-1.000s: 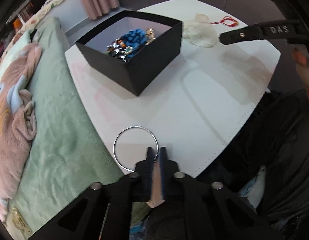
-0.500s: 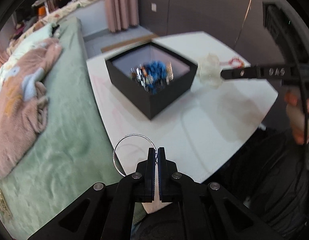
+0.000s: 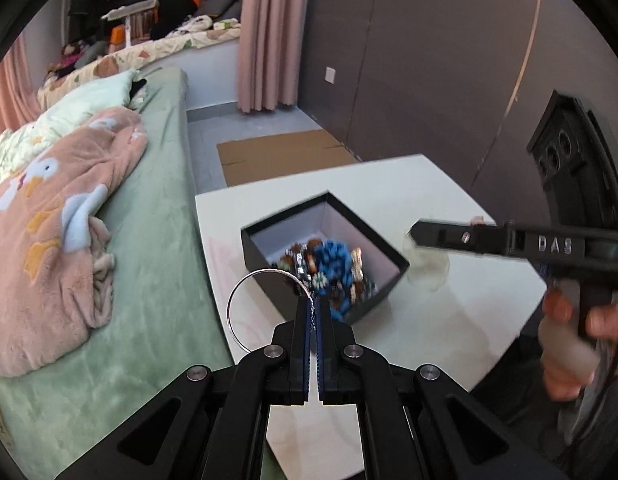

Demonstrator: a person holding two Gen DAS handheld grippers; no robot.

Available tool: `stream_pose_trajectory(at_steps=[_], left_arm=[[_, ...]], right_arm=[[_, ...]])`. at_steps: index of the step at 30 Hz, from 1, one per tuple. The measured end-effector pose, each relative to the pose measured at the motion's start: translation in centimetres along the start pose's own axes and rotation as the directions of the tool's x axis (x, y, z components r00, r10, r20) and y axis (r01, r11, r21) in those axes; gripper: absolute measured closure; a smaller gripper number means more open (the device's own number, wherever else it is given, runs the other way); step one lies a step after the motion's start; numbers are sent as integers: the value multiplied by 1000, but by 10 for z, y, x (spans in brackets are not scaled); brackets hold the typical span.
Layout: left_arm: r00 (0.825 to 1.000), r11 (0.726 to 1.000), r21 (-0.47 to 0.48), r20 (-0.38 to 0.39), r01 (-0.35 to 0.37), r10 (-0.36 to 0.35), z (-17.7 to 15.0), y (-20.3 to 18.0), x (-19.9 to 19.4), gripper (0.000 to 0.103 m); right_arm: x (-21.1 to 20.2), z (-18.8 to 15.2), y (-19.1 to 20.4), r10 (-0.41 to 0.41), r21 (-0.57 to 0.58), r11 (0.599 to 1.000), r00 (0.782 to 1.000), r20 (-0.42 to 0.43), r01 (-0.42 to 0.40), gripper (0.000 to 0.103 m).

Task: Organize jewelry
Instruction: 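Carry bangle into box with left gripper while right gripper carries ring into box, then grasp white organza pouch with left gripper while right gripper grasps red string bracelet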

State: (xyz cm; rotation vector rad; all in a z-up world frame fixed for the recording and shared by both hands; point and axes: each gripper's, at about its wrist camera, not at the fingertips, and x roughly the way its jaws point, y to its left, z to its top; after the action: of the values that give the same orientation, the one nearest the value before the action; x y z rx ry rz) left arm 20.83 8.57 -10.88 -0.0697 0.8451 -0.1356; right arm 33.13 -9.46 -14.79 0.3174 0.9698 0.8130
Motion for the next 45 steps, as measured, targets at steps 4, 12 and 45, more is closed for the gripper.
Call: stream_pose_trajectory(at_steps=[4, 12, 45], left_arm=[[1000, 1000, -7, 24, 11, -11, 14, -1, 0, 101], [999, 999, -39, 30, 30, -29, 38, -5, 10, 101], [984, 991, 6, -122, 133, -131, 56, -133, 115, 26]], right_arm=[[17, 7, 0, 63, 62, 996, 998, -30, -61, 87], [-2, 5, -17, 46, 130, 990, 999, 28, -49, 57], [-133, -8, -168, -323, 392, 884, 939, 117, 255, 56]])
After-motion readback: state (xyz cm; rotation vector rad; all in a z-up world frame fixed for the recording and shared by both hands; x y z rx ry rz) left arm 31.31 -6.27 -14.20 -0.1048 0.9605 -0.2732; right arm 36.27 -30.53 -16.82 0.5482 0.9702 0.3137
